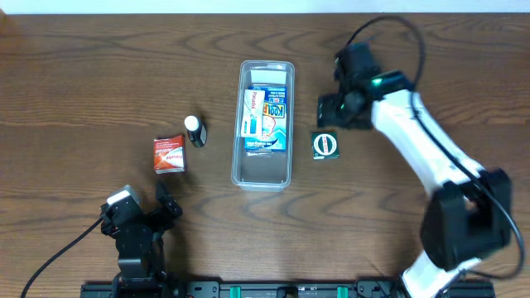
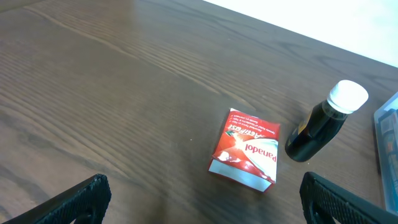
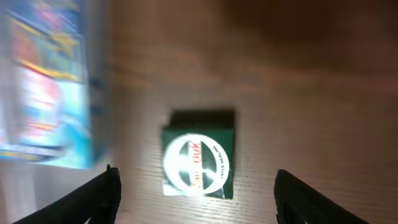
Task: Pack container
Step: 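Move right gripper to the green round-logo box and grasp it, then lower the green box into the container and open the right gripper, then lift the right arm up and away from the container, then reach left gripper to the red Panadol box and grasp it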
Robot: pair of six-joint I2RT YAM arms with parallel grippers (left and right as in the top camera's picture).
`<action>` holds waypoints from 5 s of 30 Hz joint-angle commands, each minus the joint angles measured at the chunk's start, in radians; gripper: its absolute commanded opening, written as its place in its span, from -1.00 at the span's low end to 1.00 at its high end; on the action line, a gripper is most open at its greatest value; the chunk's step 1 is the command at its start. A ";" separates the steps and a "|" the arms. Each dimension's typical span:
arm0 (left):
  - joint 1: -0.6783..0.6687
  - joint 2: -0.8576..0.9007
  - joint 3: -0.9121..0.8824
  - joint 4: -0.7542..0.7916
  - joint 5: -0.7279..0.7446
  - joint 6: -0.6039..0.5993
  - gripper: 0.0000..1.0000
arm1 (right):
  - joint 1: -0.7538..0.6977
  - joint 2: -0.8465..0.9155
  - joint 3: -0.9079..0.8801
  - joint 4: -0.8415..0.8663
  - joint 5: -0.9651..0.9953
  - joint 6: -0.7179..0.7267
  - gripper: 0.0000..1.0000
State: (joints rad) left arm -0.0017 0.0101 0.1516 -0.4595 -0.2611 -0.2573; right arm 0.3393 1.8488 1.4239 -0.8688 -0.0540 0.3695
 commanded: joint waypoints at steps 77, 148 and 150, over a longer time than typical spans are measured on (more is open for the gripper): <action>0.002 -0.006 -0.019 -0.003 -0.001 0.010 0.96 | 0.269 0.160 0.266 0.114 0.133 0.265 0.42; 0.070 1.520 1.190 -0.517 0.267 0.211 0.96 | -0.195 -0.310 0.325 -0.328 0.136 0.060 0.99; 0.103 1.549 1.184 -0.517 0.332 0.211 0.96 | -0.195 -0.310 0.325 -0.328 0.136 0.059 0.99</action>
State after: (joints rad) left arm 0.0601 1.5257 1.3483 -0.9703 -0.0380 -0.0643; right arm 0.1459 1.5375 1.7466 -1.1946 0.0792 0.4389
